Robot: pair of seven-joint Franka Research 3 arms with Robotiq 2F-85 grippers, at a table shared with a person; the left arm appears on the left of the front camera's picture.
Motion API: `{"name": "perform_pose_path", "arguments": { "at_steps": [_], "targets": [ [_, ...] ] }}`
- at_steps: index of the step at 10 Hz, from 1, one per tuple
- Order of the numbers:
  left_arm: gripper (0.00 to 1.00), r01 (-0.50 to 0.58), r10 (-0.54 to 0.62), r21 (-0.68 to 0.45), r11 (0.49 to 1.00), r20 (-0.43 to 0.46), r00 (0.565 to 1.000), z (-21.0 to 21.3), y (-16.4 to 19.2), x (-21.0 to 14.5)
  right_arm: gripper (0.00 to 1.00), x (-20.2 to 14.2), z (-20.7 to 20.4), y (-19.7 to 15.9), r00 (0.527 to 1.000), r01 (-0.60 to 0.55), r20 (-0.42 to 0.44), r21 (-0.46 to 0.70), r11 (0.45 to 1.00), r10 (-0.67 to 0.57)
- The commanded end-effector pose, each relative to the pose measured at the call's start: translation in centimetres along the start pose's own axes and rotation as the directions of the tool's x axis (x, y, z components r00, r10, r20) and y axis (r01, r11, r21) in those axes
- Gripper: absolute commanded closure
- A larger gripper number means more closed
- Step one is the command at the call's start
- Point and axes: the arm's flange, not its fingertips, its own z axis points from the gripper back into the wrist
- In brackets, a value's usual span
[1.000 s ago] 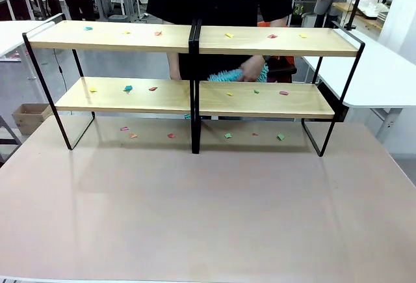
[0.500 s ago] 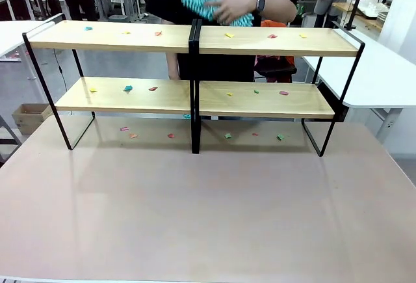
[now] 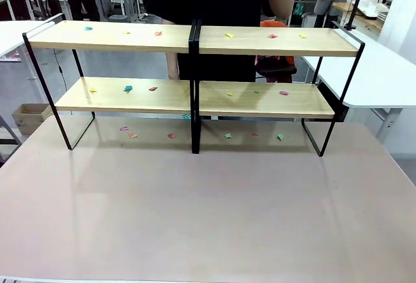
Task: Clean the shelves.
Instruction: Pick up the Duster when the human hands it over.
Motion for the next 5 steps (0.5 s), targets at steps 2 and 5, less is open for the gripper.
{"name": "perform_pose_path", "arguments": {
  "at_steps": [2,5],
  "targets": [
    [0.0,0.004,-0.004,0.004,1.0,0.007,1.0,0.09,0.01,0.03,0.0,0.01,0.01,-0.01,1.0,0.0,0.001,0.0,1.0,0.0],
    [0.0,0.004,-0.004,0.004,1.0,0.007,1.0,0.09,0.01,0.03,0.0,0.01,0.01,-0.01,1.0,0.0,0.001,0.0,1.0,0.0]
  ]
}}
